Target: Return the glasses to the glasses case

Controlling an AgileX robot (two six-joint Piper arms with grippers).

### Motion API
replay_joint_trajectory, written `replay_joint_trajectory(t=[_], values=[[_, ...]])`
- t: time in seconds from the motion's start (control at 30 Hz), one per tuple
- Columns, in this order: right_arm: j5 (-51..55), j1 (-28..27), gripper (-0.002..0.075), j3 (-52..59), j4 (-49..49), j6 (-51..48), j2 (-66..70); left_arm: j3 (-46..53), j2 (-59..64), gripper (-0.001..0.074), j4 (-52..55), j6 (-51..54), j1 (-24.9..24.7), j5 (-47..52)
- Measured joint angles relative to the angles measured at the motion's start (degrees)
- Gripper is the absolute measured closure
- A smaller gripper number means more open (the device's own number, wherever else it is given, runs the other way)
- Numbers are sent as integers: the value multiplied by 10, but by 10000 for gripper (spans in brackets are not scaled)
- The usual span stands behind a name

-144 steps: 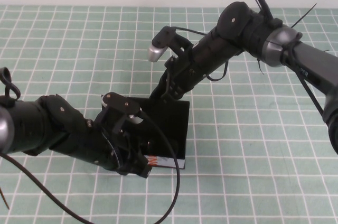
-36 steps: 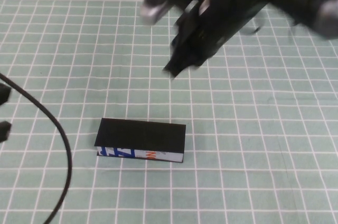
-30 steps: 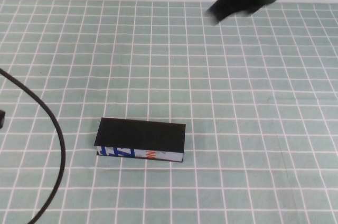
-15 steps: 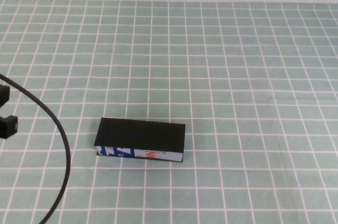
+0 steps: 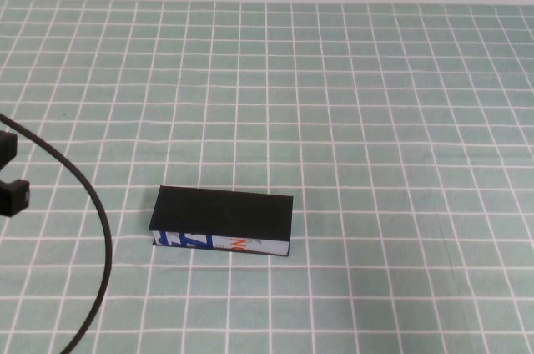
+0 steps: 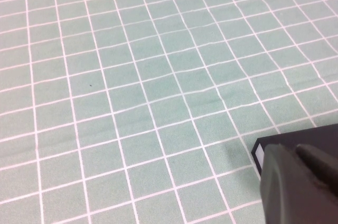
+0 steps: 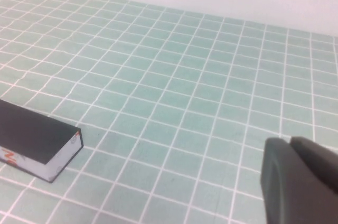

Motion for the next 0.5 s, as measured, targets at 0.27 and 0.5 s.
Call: replay_joint_trajectory(t=[0.27,0.5], values=[[10,0,739,32,-1,0,-11,0,0,737,0,-1,0,2],[19,0,739,32,-1,1,-12,0,0,737,0,-1,0,13]])
